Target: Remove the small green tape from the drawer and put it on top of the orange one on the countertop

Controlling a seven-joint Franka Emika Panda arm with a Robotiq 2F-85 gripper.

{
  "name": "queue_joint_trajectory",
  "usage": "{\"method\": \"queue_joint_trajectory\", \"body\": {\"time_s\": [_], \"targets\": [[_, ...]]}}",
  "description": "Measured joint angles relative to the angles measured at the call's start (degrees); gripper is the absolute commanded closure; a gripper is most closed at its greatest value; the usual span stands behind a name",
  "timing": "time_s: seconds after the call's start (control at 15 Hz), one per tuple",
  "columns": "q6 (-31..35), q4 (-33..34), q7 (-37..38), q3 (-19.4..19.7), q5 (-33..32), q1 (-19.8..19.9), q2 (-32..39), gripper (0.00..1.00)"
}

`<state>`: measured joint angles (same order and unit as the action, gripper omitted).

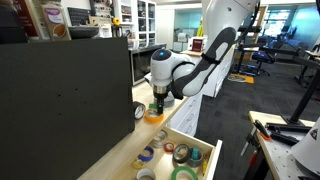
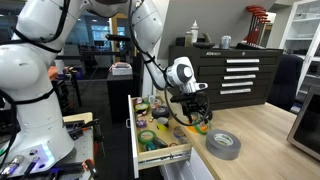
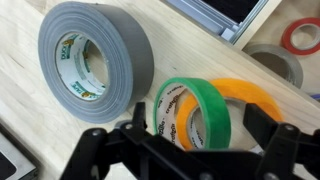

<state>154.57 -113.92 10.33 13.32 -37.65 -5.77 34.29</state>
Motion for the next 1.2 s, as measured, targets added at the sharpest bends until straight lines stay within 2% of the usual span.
{"method": "queue_joint_trajectory", "body": {"time_s": [0.27, 0.6, 1.0, 1.2], "targets": [[-0.27, -2.57, -0.35, -0.71, 1.89, 0.11, -2.75, 0.00], [-3.38, -9.52, -2.91, -2.06, 8.95, 0.88, -10.54, 0.00], [-14.21, -16.26, -12.21, -5.62, 23.21, 5.36, -22.63, 0.00], [-19.22, -18.30, -15.10, -5.90, 27.23, 7.06, -26.71, 0.00]]}}
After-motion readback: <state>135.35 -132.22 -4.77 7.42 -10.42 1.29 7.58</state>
